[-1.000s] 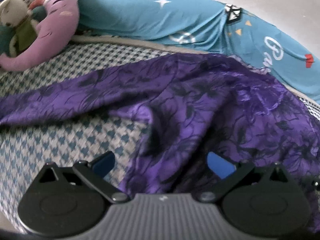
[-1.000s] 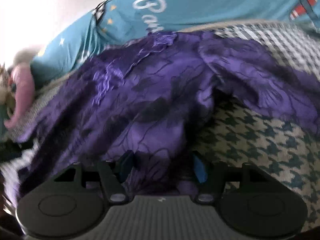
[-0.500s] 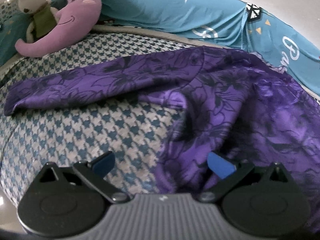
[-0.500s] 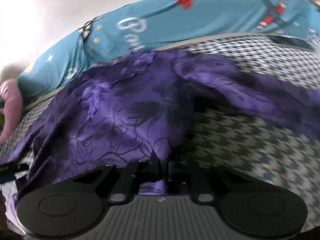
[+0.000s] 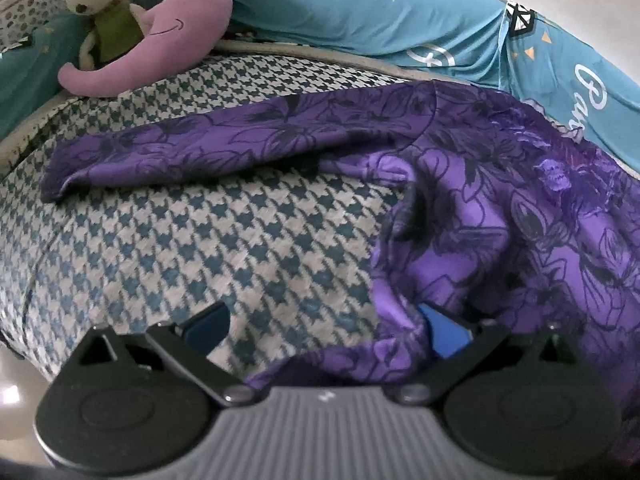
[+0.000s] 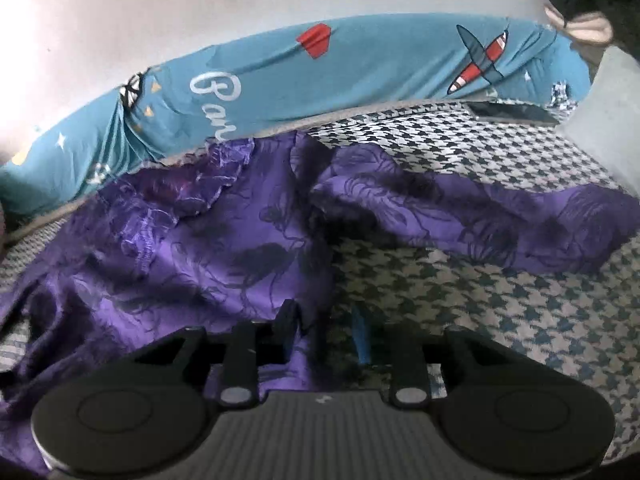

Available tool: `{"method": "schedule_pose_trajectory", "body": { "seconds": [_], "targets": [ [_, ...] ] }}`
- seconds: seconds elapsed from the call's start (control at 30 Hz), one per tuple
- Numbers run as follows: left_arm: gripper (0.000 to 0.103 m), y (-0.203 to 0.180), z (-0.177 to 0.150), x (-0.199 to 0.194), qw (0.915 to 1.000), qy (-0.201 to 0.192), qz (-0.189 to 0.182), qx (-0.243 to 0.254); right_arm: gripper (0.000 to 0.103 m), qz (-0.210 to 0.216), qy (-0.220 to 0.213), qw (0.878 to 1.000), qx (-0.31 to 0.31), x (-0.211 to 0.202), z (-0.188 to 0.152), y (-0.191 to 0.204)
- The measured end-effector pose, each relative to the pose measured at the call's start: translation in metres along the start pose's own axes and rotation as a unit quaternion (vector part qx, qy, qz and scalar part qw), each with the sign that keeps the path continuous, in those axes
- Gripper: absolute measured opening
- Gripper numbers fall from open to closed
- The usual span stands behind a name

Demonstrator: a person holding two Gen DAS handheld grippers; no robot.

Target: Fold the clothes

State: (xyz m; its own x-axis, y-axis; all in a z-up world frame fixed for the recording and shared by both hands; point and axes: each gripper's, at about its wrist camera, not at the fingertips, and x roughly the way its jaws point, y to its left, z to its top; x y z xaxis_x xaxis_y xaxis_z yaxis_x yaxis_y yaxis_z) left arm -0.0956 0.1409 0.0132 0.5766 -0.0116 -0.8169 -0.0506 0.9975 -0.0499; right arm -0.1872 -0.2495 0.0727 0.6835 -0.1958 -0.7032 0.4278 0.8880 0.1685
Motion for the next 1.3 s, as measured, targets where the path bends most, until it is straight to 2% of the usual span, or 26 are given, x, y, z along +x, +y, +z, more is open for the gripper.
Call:
{"method": "schedule_pose_trajectory", "body": {
  "seconds": [0.13,0.3,0.5,0.63,0.83,0.87,0.93,0.97,1.0,1.1,1.17,1.23,1.3],
  "targets": [
    [0.103,-0.002,-0.009,-0.005,0.9999,-0.002,-0.010,0.009,0.032,0.019,0.009,0.999,0.029,-0.012,-0.009,-0.012],
    [0.103,-0.010,-0.016,-0.011,0.9995,-0.005,-0.021,0.023,0.042,0.024,0.025,0.998,0.049,-0.022,-0.023,-0.030],
    [0.103,-0.017,-0.022,-0.016,0.9990,-0.009,-0.032,0.030,0.043,0.032,0.047,0.997,0.060,-0.032,-0.043,-0.045],
    [0.103,-0.018,-0.022,-0.018,0.9988,-0.010,-0.039,0.029,0.046,0.048,0.059,0.996,0.054,-0.038,-0.056,-0.045],
    [0.103,-0.018,-0.022,-0.018,0.9986,-0.010,-0.045,0.027,0.046,0.039,0.082,0.996,0.016,-0.033,-0.069,-0.033],
    [0.103,-0.017,-0.022,-0.018,0.9985,-0.009,-0.046,0.026,0.045,0.037,0.087,0.996,0.010,-0.032,-0.071,-0.031],
    [0.103,-0.017,-0.022,-0.018,0.9986,-0.009,-0.046,0.026,0.031,0.032,0.095,0.995,-0.001,-0.030,-0.075,-0.027],
    [0.103,-0.017,-0.022,-0.018,0.9986,-0.009,-0.045,0.027,0.016,0.030,0.098,0.995,-0.006,-0.029,-0.077,-0.025],
    [0.103,-0.017,-0.022,-0.018,0.9986,-0.008,-0.044,0.028,0.013,0.029,0.097,0.995,-0.009,-0.030,-0.078,-0.024],
    [0.103,-0.015,-0.023,-0.019,0.9987,-0.008,-0.044,0.027,0.007,0.004,0.070,0.998,-0.003,-0.040,-0.079,-0.025],
    [0.103,-0.011,-0.022,-0.020,0.9989,-0.010,-0.041,0.022,0.007,-0.034,0.044,0.998,0.024,-0.052,-0.078,-0.033],
    [0.103,-0.007,-0.022,-0.021,0.9991,-0.012,-0.038,0.016,0.007,-0.056,0.034,0.996,0.063,-0.061,-0.079,-0.043],
    [0.103,-0.002,-0.020,-0.021,0.9994,-0.012,-0.032,0.009,0.007,-0.082,0.024,0.994,0.075,-0.068,-0.082,-0.046]
  ]
}}
